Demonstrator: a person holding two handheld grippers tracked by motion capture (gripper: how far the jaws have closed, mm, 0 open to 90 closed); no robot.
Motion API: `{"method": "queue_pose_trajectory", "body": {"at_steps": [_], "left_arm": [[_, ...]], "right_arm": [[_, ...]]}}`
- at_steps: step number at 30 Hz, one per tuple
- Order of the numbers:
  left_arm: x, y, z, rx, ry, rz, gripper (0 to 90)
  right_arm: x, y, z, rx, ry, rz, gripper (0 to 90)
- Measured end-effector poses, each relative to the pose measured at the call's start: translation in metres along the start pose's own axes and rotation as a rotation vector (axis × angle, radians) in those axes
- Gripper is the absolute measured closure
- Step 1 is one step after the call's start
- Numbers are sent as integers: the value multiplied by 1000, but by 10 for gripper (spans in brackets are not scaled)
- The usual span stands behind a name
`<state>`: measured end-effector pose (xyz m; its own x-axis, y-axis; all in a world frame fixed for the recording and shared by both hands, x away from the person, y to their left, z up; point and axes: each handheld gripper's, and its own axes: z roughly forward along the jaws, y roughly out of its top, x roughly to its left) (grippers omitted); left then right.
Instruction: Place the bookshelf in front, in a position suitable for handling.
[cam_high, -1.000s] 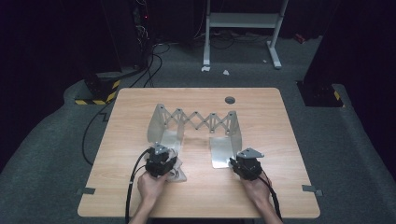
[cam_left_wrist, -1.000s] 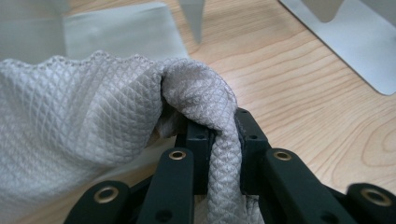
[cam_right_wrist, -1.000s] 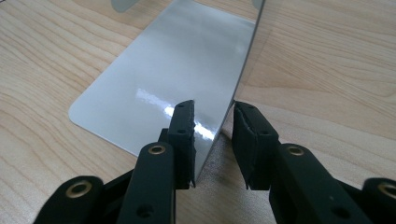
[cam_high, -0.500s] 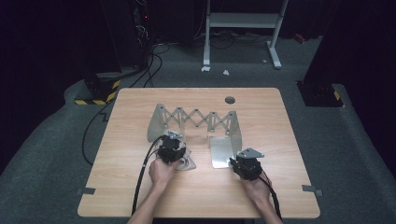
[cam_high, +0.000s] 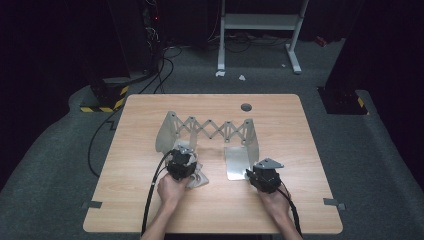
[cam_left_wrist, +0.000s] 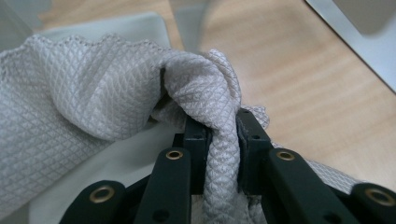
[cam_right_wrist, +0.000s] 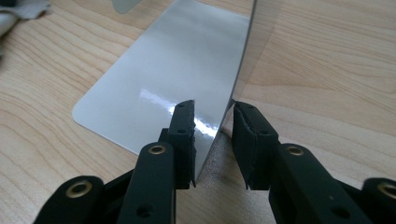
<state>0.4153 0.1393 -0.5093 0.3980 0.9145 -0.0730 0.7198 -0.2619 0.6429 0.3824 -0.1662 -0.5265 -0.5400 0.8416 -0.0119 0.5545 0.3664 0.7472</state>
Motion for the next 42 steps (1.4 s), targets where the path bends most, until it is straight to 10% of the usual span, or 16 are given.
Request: {"method": "queue_pose_trajectory", "body": {"at_steps": [11,16,35,42], "left_arm": [[6,-13,-16,55,-46,11,776],[10,-16,-30,44,15,17,736],[29,35,17,93,65,-64,796],[21,26,3,183,34,13,681]], "right_arm": [[-1,-1,-1,0,9,15,715],[-2,-1,-1,-1,13,15,718],[-3,-1,-1,0,23,16,749],[-3,-1,-1,0,27,18,754]]}}
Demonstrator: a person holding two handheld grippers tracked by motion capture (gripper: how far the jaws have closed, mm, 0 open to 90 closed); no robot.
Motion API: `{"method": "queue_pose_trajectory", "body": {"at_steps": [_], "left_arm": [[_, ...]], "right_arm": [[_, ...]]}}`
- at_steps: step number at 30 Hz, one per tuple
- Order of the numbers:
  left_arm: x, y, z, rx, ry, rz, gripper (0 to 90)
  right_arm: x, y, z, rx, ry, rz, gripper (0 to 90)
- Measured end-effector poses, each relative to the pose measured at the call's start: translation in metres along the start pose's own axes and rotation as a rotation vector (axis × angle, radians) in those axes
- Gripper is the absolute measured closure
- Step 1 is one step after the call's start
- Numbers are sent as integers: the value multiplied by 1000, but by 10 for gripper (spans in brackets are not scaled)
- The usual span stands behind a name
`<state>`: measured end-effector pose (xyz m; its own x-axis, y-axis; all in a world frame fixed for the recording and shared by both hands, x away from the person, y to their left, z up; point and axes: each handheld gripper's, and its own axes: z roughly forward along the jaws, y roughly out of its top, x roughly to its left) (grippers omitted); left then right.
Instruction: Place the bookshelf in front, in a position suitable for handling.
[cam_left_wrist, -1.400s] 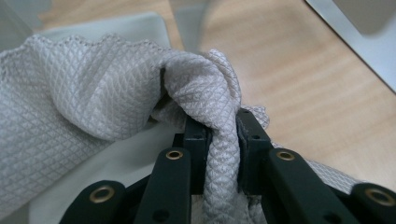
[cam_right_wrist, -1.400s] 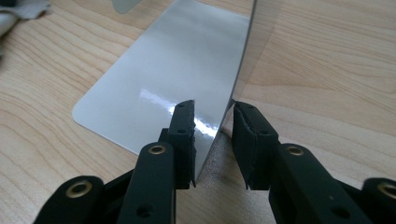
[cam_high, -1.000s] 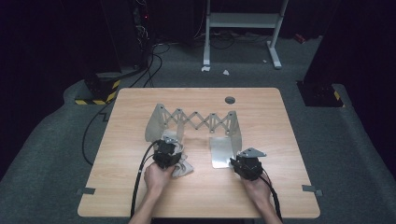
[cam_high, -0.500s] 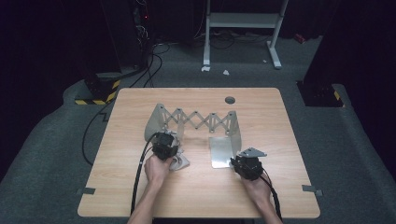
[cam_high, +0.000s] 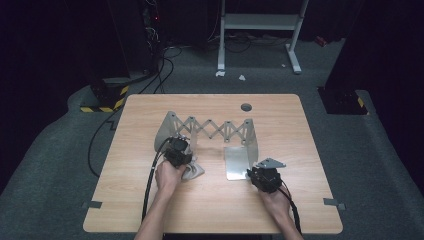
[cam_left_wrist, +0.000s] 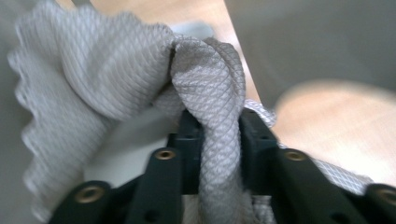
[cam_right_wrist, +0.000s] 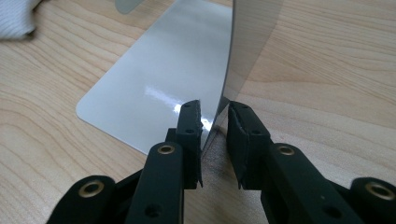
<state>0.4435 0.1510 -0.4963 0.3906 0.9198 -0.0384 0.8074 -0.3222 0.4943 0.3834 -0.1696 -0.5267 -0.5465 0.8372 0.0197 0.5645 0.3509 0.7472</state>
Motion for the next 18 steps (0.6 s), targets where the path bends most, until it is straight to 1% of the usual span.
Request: {"method": "queue_pose_trajectory", "body": {"at_steps": [3,4,5,6,7,8,9,11,12,13,14,15,17,18], "left_arm": [[1,-6,-5,24,-27,9,601],[1,-7,-6,28,-36,5,567],[1,-7,-6,36,-34,7,530],[1,-7,-7,37,-21,12,499],[2,-7,-9,34,-18,27,499],[2,-7,-9,34,-18,27,511],[1,-8,-11,36,-9,41,511],[-1,-7,-12,41,15,64,554],[0,-6,-12,43,22,63,625],[0,-5,-12,35,30,52,774],[2,-3,-12,31,31,45,774],[5,1,-8,8,27,12,801],[6,2,-6,5,29,4,807],[7,5,-4,9,43,7,810]], "right_arm": [[0,0,0,0,2,0,755],[0,0,0,0,3,1,755],[0,0,0,0,4,4,756],[0,0,0,0,5,5,757],[-1,0,0,0,7,8,763],[-1,0,0,0,7,8,763],[-1,0,0,1,9,10,765],[-2,0,0,0,14,11,765],[-2,0,0,1,13,13,765],[-2,0,0,0,13,12,766],[-2,0,0,0,13,12,766],[-2,0,0,0,13,12,766],[-2,0,0,0,13,12,766],[-2,0,0,1,13,12,766]]}}
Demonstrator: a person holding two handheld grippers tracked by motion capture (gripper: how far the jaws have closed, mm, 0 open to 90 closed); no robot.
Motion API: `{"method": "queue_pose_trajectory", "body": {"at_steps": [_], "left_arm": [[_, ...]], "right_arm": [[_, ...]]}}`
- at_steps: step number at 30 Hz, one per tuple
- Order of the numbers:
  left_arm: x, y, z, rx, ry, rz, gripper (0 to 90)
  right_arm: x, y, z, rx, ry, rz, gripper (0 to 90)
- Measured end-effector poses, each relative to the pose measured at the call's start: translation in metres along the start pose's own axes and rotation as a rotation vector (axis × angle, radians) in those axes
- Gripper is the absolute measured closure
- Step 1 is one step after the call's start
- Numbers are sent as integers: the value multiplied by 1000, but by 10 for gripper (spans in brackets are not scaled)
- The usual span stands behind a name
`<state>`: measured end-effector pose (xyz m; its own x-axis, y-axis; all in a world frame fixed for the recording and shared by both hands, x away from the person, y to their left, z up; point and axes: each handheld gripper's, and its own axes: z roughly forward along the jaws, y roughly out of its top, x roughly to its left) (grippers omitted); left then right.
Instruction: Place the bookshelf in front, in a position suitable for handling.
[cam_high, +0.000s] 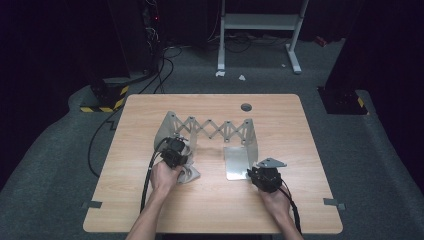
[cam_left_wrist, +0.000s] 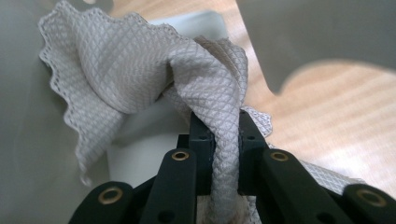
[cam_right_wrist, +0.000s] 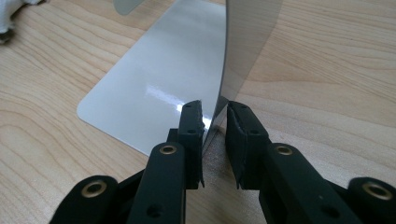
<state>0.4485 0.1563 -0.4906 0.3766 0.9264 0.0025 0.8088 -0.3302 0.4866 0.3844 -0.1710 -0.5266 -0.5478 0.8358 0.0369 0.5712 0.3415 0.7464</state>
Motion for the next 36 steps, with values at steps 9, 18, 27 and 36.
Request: {"method": "queue_pose_trajectory", "body": {"at_steps": [9,18,27,36], "left_arm": [[1,30,12,-36,40,-24,804],[8,32,24,-25,57,-8,800],[0,-4,3,2,34,27,801],[0,22,17,-17,-17,5,796]], "right_arm": [[0,0,0,-1,-3,-3,766],[1,0,0,0,-7,-4,767],[2,-1,0,-3,-18,-1,773],[2,0,0,-2,-15,1,772]]}}
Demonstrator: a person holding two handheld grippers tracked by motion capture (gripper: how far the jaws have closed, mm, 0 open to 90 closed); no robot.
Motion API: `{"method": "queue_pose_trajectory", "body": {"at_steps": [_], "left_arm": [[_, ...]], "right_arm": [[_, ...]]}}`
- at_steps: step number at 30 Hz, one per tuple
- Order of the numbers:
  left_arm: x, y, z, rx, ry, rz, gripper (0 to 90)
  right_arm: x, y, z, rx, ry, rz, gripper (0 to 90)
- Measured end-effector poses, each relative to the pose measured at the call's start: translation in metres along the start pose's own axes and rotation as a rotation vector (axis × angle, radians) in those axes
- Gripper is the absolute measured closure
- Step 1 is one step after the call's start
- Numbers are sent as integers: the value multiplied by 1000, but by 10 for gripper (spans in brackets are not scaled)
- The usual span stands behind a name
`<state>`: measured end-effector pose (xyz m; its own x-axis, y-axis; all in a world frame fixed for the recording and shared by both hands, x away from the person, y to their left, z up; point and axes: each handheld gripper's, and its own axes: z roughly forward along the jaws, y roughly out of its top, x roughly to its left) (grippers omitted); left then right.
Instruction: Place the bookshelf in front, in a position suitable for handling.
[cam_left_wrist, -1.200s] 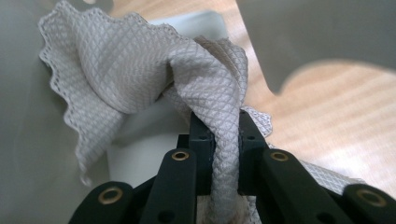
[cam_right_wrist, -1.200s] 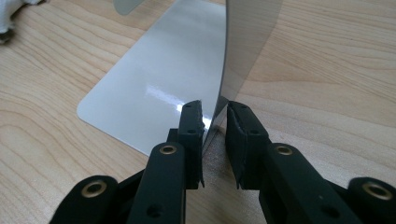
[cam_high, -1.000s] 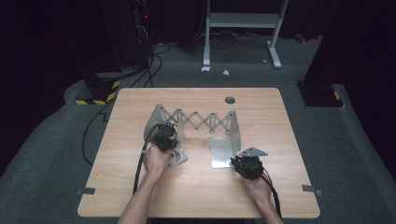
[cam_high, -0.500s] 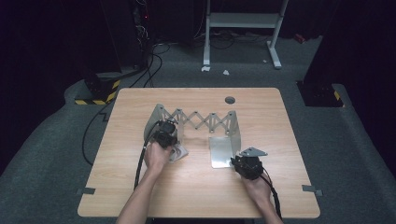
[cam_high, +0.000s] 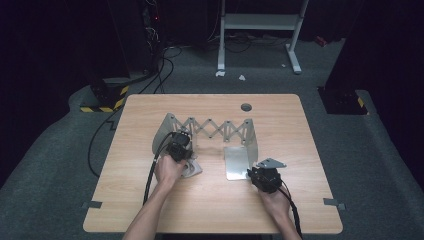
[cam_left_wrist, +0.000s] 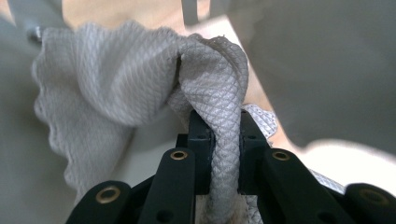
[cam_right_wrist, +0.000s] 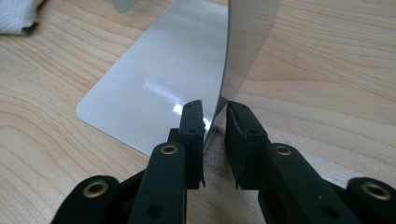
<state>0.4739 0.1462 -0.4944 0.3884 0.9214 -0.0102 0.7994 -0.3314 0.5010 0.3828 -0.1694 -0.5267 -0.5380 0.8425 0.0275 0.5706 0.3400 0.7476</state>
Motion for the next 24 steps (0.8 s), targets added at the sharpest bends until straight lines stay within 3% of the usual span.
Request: {"method": "queue_pose_trajectory", "body": {"at_steps": [4,7,10,14,17,24], "left_arm": [[1,-4,1,-27,21,-11,796],[-1,-19,-6,-33,34,-6,797],[0,-37,-18,-6,33,-4,797],[3,-50,-26,-6,56,12,797],[1,-40,-21,-21,75,35,797],[7,-17,-4,-50,111,26,796]], "right_arm": [[0,0,0,0,-2,-1,772],[0,0,0,0,-4,-2,772],[1,0,0,0,-5,-1,773],[1,0,0,-1,-8,-2,776],[2,0,0,-1,-11,-1,776],[2,0,0,-2,-13,-5,776]]}}
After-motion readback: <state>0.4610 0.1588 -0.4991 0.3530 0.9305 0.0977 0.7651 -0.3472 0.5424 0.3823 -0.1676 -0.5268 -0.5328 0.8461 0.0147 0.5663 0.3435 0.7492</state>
